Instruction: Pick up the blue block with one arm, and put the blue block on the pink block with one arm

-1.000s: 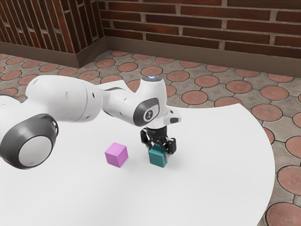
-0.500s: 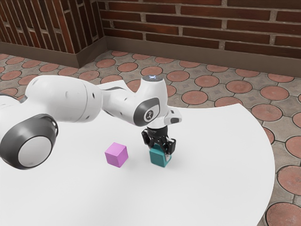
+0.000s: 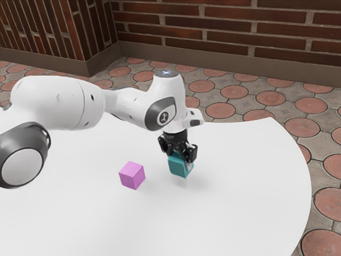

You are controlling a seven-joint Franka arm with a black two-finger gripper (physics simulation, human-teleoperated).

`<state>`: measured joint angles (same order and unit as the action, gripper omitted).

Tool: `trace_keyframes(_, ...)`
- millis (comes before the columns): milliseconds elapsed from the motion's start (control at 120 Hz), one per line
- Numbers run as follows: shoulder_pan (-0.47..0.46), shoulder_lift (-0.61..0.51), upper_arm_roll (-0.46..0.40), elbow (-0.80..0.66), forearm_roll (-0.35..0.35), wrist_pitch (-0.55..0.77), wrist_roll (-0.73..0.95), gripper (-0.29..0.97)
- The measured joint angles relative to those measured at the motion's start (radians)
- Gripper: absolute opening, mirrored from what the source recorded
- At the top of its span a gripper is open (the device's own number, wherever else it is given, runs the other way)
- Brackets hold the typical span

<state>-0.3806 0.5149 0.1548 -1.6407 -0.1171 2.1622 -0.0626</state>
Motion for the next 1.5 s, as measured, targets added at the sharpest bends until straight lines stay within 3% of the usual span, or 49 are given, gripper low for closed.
trace_keyframes(533,0.023,-0.185,0.073,-0.190,0.009,-0.003,0.058,0.35)
trace_keyframes(942,0.054,-0.348,0.088,-0.399,0.073,0.037,0.109,0.35)
trace_keyframes(1183,0.060,-0.368,0.122,-0.424,0.116,0.050,0.134,0.35)
trace_keyframes(1500,0.062,-0.339,0.135,-0.417,0.125,0.055,0.165,0.35)
